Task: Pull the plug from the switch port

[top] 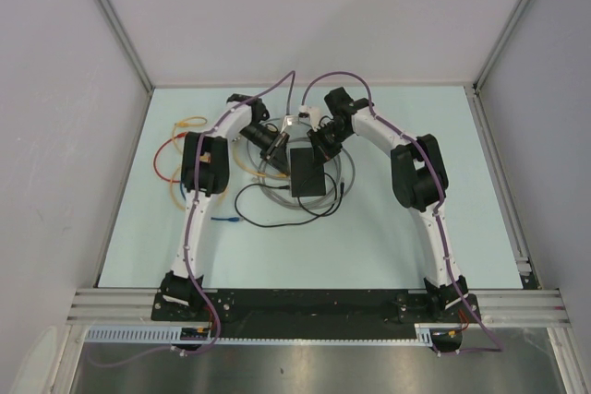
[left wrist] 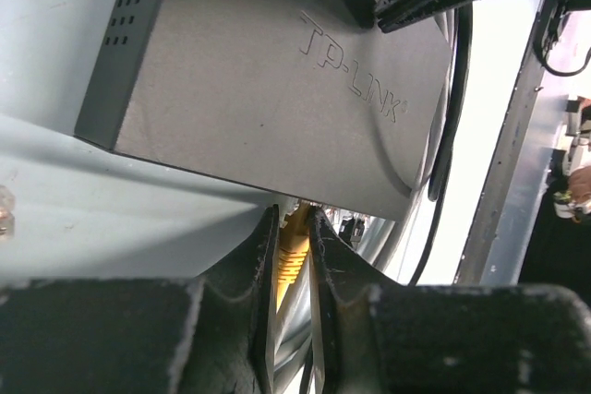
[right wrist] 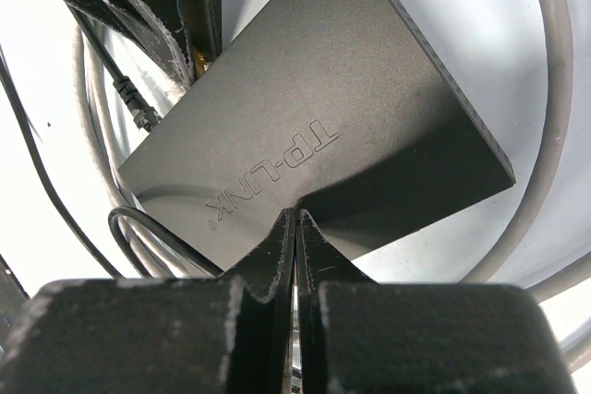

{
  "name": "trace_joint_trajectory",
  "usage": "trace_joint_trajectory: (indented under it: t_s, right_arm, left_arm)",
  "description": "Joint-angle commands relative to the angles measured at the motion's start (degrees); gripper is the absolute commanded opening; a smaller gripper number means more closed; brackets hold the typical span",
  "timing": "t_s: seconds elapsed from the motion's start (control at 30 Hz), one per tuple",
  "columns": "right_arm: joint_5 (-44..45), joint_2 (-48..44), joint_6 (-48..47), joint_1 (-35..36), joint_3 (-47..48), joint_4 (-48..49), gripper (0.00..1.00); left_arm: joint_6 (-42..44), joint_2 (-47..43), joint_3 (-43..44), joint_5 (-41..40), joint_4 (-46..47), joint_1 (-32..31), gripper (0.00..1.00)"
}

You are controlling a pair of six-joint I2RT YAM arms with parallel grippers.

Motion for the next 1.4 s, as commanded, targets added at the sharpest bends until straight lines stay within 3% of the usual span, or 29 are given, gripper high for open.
trace_joint_trajectory:
  t_s: [0.0,0.27,0.57,0.83,0.93,0.97,1.07,1.3,1.37]
  right_arm:
    - [11.22,4.61,-3.01,0.20,-3.74,-3.45,0.00]
    - [11.48,4.52,-3.01,0.20,-3.83,-3.36,0.00]
    - [11.66,4.79,-3.01,0.20,-3.83,-3.27,0.00]
    - [11.74,4.79,-2.92,0.11,-3.83,-3.19,0.01]
    - [11.66,4.87,-2.92,0.11,-3.83,-3.19,0.01]
    - [11.74,4.96,-2.92,0.20,-3.83,-3.10,0.01]
    - [11.66,5.05,-2.83,0.11,-3.92,-3.01,0.01]
    - [11.48,5.40,-2.66,-0.07,-3.83,-2.66,0.01]
    - [11.31,5.75,-2.57,-0.15,-3.74,-2.57,0.01]
  left_arm:
    - [6.01,1.60,-2.98,-12.20,-4.93,-0.66,0.00]
    - [4.34,4.94,10.91,-14.22,-4.76,-0.57,0.00]
    - [9.17,0.11,-1.83,-15.37,-4.85,-0.75,0.00]
    - [6.98,1.69,8.62,-15.91,-4.85,-0.57,0.00]
    - [5.06,-3.04,9.07,-10.46,-1.69,-0.48,0.19]
    - [4.35,-4.71,8.55,-9.14,1.28,-0.48,0.35]
    - [-0.30,-12.80,3.98,-8.51,10.07,0.04,0.53]
    - [-16.57,-21.60,-2.44,-17.13,22.04,6.62,0.61]
    - [-21.23,-23.53,-4.81,-25.35,25.47,8.47,0.61]
